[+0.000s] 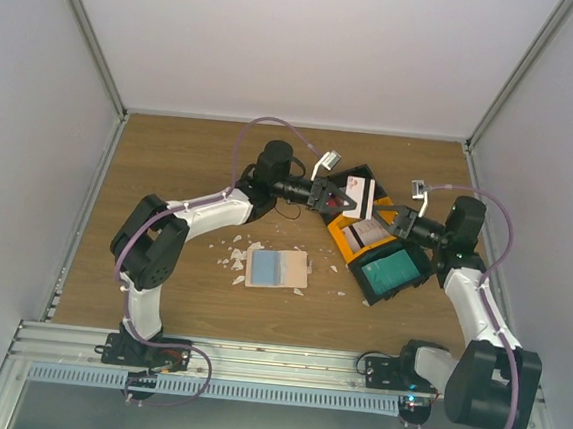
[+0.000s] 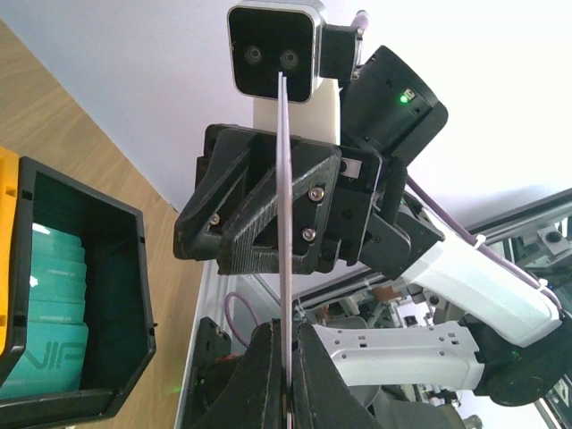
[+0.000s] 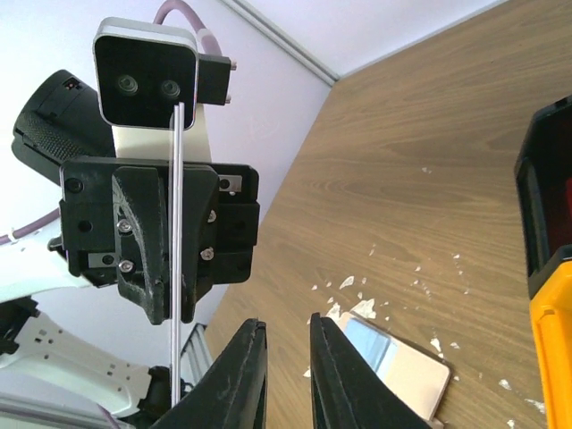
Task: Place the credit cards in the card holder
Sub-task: Pick up the credit card from the storage box.
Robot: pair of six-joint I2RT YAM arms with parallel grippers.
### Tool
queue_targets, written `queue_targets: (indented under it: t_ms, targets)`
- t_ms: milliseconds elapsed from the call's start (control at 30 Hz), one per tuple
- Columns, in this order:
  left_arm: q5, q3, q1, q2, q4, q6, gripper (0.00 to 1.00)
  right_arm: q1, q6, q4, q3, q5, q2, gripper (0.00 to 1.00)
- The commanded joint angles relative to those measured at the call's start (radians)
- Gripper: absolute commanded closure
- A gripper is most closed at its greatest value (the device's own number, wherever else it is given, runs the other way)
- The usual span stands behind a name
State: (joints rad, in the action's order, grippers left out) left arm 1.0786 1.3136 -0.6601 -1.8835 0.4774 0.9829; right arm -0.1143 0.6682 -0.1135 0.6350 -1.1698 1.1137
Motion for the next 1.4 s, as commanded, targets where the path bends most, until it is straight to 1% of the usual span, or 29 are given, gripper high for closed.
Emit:
queue_targets:
  t_ms: [0,167,267,333,400,567,833,1100,1200,1367]
  targets:
    - [0.024,0.012,-0.004,0.041,0.031,-0.029,1.0,0.009,-0.015,-0.009,0.009,-0.037,-0.021,0.83]
    - [-0.033,0.025,-0.003,0.054,-0.065,-0.095,1.0,0.007,-0.028,0.036,0.036,0.075,-0.089,0.69]
    - [-0.062,0.024,-0.001,0.066,-0.091,-0.115,1.0,0.007,-0.02,0.034,0.039,0.122,-0.126,0.68]
    - [-0.069,0.024,-0.001,0.07,-0.099,-0.124,1.0,0.008,-0.022,0.036,0.043,0.127,-0.138,0.69]
    - [-0.066,0.025,-0.001,0.07,-0.102,-0.126,1.0,0.011,-0.034,0.041,0.051,0.106,-0.14,0.72]
    - [-0.058,0.023,-0.001,0.072,-0.096,-0.123,1.0,0.026,-0.048,0.059,0.065,0.086,-0.125,0.73]
    - [-0.009,0.014,-0.004,0.076,-0.043,-0.088,1.0,0.049,-0.091,0.109,0.091,0.086,-0.065,0.83]
    - [0.032,0.013,-0.006,0.072,-0.009,-0.066,1.0,0.073,-0.099,0.127,0.098,0.055,-0.028,0.83]
    - [0.05,0.014,-0.006,0.072,0.008,-0.053,1.0,0.084,-0.072,0.105,0.093,0.011,-0.014,0.83]
    - [0.062,0.015,-0.006,0.067,0.018,-0.023,1.0,0.096,0.065,-0.054,0.071,-0.05,-0.015,0.83]
